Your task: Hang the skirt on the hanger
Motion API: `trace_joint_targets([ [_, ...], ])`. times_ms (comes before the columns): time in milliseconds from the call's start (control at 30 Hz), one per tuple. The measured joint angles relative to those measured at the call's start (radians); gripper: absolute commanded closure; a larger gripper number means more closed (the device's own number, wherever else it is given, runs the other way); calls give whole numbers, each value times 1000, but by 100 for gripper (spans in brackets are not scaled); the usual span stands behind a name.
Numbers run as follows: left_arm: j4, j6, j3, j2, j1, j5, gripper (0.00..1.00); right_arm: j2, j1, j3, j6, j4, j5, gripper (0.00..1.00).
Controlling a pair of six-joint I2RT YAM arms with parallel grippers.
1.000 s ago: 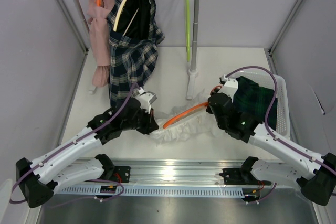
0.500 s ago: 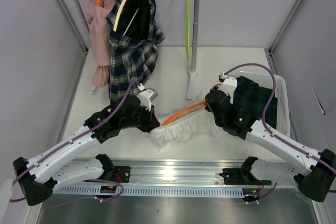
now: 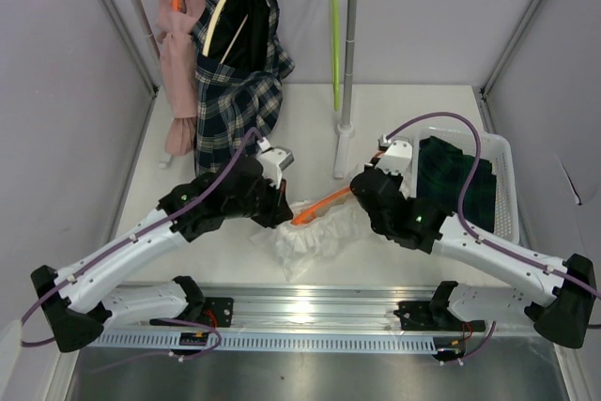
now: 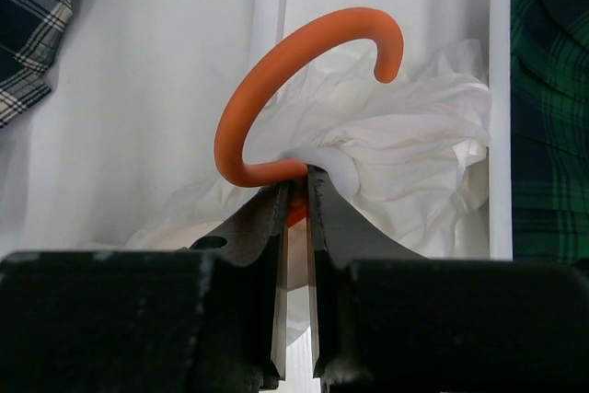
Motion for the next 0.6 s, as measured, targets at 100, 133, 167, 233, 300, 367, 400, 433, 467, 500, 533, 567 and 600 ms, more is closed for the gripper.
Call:
trace_joint_targets([
  [100, -10, 9, 63, 54, -21, 0, 100, 0, 32, 8, -18, 7, 36, 100],
  [133, -10, 11, 82, 68, -26, 0, 100, 2, 42, 13, -24, 6, 47, 100],
  [167, -9, 13, 96, 79, -28, 0, 100, 4, 50, 18, -32, 5, 54, 100],
  [233, -10, 15, 120, 93, -31, 1, 100, 11, 61, 28, -39, 5, 74, 100],
  [300, -13, 16, 143, 100, -32, 0, 100, 16, 66, 29, -42, 5, 92, 100],
  [367, -24, 17, 172, 106, -32, 0, 100, 21, 72, 29, -42, 2, 99, 100],
  [400, -25, 17, 184, 109, -32, 1, 100, 23, 78, 29, -42, 1, 101, 100],
  [433, -25, 18, 195, 112, -32, 1, 100, 23, 86, 29, -43, 1, 104, 100],
  [467, -26, 18, 204, 116, -33, 1, 100, 23, 94, 29, -43, 3, 110, 100],
  [500, -26, 18, 209, 121, -35, 2, 100, 23, 105, 29, -47, 5, 117, 100],
  [533, -26, 18, 212, 126, -36, 2, 100, 26, 117, 29, -50, 6, 124, 100],
  [567, -30, 18, 217, 134, -39, 2, 100, 30, 126, 32, -50, 6, 132, 100],
  [600, -33, 18, 221, 142, -42, 3, 100, 39, 137, 37, -53, 6, 140, 100],
])
